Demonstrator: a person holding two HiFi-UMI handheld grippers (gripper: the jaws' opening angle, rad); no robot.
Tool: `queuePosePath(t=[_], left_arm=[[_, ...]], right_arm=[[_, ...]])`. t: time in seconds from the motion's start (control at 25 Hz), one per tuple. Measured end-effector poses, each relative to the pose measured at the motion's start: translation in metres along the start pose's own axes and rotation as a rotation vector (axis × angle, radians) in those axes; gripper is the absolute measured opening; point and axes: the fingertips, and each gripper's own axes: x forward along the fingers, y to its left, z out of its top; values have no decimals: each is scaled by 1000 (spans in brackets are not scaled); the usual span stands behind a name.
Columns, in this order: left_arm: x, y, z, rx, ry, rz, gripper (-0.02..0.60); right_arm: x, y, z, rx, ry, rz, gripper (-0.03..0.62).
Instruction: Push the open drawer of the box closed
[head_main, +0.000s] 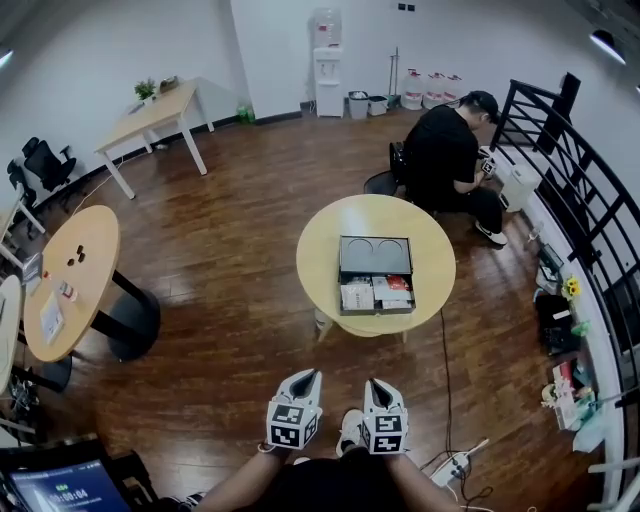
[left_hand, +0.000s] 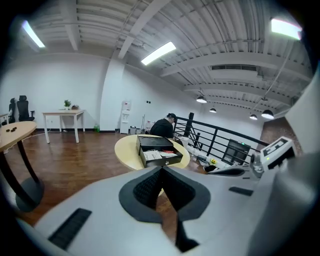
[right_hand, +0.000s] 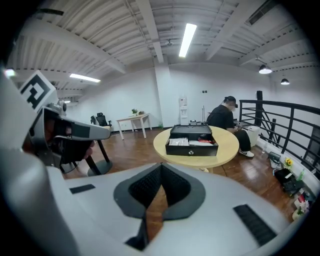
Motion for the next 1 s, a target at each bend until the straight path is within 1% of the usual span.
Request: queuePosePath(t=[0.16, 0.36, 0.56, 0.68, 0.88, 1.0], left_arm=[[23, 5, 10, -7, 0, 29, 0], [41, 10, 25, -16, 4, 61, 0], [62, 21, 25, -40, 33, 113, 0], [68, 25, 29, -36, 30, 138, 0], [76, 17, 31, -19, 49, 136, 0], [80, 17, 35, -52, 47, 117, 0]], right_arm=[[16, -20, 9, -21, -7, 5, 5], [25, -35, 19, -34, 4, 25, 5], [41, -56, 22, -47, 27, 50, 5], [49, -68, 25, -45, 29, 62, 5], [60, -76, 30, -35, 41, 75, 5], [70, -76, 32, -46, 47, 75, 5]])
